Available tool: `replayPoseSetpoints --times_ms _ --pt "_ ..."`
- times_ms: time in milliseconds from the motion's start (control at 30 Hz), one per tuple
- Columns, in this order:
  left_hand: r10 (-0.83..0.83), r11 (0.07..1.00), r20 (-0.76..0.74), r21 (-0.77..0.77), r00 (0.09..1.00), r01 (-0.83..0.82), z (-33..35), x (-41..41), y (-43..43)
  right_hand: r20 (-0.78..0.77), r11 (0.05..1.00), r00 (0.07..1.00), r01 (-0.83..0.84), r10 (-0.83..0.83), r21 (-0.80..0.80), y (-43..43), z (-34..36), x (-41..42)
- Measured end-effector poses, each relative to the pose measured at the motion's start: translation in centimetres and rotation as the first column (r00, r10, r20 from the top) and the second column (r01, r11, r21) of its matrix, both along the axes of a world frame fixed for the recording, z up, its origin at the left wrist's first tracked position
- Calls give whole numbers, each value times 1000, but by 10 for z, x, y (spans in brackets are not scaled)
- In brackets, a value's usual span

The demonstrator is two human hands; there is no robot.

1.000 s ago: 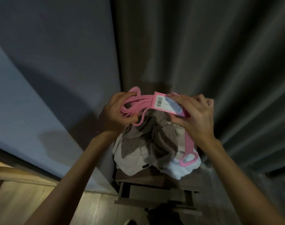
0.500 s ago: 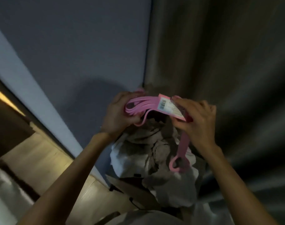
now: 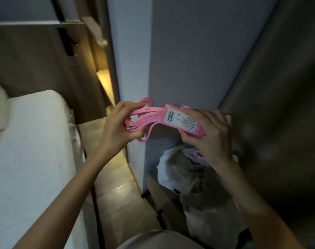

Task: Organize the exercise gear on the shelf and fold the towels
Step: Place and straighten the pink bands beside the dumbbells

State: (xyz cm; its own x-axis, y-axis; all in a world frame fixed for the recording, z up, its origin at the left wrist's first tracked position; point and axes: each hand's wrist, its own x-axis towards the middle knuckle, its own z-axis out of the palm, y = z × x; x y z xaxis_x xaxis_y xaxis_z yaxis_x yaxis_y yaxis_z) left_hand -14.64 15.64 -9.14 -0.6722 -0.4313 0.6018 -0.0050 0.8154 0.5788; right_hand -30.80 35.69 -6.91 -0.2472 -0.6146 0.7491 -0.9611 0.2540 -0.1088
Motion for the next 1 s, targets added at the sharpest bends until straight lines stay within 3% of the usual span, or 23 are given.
replayPoseSetpoints --times_ms 500,733,1000 --pt "339 934 107 77 935 -348 -8 198 -98 92 924 942 -335 323 184 -167 0 151" --pt "425 897 130 68 896 -436 -22 212 -168 83 906 933 -360 351 222 -254 -10 157" --pt "440 885 145 96 887 -455 -43 167 -278 112 911 942 -335 317 240 -366 -31 113"
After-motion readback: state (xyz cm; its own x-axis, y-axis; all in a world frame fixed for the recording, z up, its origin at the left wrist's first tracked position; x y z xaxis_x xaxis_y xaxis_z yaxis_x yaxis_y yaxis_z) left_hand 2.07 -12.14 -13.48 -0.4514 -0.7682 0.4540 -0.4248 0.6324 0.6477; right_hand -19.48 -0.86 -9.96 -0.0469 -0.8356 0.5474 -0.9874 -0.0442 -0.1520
